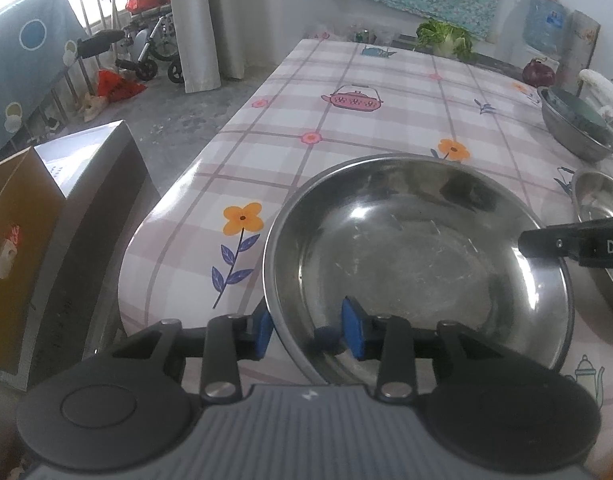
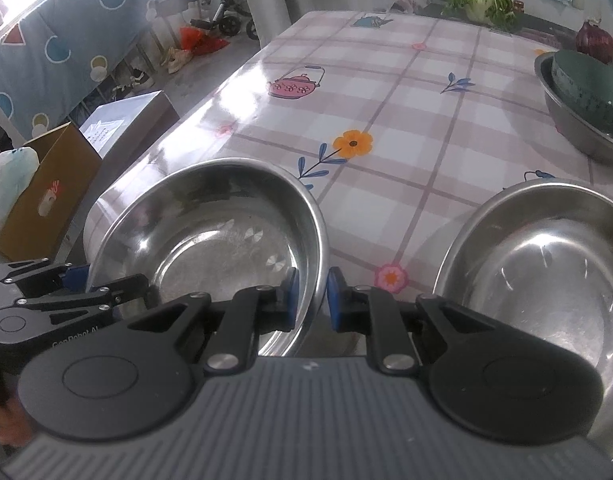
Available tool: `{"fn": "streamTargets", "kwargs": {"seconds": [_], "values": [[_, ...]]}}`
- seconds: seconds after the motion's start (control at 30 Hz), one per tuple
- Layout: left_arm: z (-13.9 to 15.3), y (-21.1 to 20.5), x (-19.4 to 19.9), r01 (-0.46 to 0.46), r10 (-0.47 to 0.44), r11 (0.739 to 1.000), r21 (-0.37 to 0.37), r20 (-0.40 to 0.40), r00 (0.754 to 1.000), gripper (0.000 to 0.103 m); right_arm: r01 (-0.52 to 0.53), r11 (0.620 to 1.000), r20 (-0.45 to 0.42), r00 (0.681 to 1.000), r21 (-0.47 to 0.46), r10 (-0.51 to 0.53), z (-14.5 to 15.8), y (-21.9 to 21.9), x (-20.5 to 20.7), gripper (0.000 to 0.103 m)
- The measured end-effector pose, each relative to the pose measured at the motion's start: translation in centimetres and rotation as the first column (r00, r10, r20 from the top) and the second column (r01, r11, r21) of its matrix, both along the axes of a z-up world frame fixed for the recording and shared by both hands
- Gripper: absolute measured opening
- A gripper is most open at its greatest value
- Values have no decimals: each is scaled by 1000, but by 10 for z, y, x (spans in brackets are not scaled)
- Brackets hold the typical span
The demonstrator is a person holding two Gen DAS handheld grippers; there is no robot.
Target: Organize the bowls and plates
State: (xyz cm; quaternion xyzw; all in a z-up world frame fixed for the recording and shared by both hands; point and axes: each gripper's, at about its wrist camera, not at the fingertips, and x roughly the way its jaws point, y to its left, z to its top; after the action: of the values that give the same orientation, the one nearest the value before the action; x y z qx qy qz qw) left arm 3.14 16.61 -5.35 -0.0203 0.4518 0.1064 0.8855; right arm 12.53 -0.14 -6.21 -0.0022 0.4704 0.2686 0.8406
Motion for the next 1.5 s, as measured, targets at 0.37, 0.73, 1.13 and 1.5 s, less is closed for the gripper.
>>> {"fn": "streamTargets", "kwargs": {"seconds": [0.37, 0.73, 1.13, 1.5], "values": [[8, -1, -3, -3, 3, 1000, 14, 17, 1000, 37, -8, 1000, 25, 1000, 3, 8, 9, -1, -2, 14], [20, -3, -5, -2, 0, 999, 36, 51, 999, 37, -14, 1000, 51, 999, 5, 14, 18, -1, -4, 14], [29, -8, -9, 11, -15, 999, 50, 78, 997, 37, -7, 1000, 76, 997, 9, 6, 26, -5, -7, 14], [40, -14, -8, 28, -35, 997, 67, 103, 994, 37, 8, 1000, 103, 995, 25, -11, 37, -14, -10, 15]]}}
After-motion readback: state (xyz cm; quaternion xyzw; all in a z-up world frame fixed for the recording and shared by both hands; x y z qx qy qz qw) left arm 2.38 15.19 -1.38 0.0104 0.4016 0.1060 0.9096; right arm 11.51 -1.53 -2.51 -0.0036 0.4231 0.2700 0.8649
